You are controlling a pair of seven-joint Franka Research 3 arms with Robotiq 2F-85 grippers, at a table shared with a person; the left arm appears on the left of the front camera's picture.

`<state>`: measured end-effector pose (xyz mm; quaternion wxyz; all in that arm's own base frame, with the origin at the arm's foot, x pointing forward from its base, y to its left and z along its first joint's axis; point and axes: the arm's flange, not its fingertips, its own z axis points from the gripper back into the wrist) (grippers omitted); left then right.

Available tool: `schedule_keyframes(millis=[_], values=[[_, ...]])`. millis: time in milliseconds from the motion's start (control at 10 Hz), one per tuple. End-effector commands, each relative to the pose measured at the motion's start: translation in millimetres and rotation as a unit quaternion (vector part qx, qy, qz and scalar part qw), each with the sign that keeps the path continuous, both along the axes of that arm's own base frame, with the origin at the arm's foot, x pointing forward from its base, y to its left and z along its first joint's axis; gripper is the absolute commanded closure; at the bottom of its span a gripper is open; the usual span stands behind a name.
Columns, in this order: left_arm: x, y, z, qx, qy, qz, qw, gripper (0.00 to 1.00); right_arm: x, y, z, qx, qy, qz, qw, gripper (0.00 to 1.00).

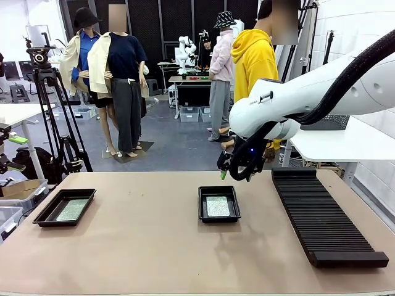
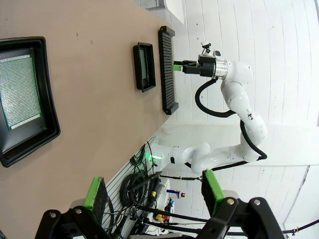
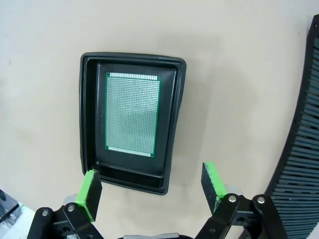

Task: Inspect and transfer BCBs to ESD trays.
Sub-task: Pick up the ESD tray and place it on the left side of the table.

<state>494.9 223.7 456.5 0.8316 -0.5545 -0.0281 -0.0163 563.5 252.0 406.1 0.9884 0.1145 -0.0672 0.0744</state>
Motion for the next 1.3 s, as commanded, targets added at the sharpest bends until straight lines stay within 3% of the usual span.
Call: schedule_keyframes(millis=[0, 200, 300, 800, 1200], values=[[-2, 0, 2, 0.006, 0.002, -0.003, 1.000, 0.00, 1, 0, 0, 0.006, -0.001, 0.000, 1.000, 0.00], [0, 0, 0, 0.000, 0.000, 0.000, 1.000, 0.00, 1, 0, 0, 0.006, -0.001, 0.000, 1.000, 0.00], [-3, -22, 0, 0.029, 0.003, 0.000, 1.000, 0.00, 0, 0, 0, 0.000, 0.000, 0.000, 1.000, 0.00], [-22, -92, 51, 0.017, -0.013, -0.029, 0.999, 0.00, 10, -63, 32, 0.062, -0.013, -0.046, 0.997, 0.00], [-39, -185, 48, 0.071, -0.010, -0.024, 0.997, 0.00, 23, -138, 62, 0.129, 0.003, -0.083, 0.988, 0.00]])
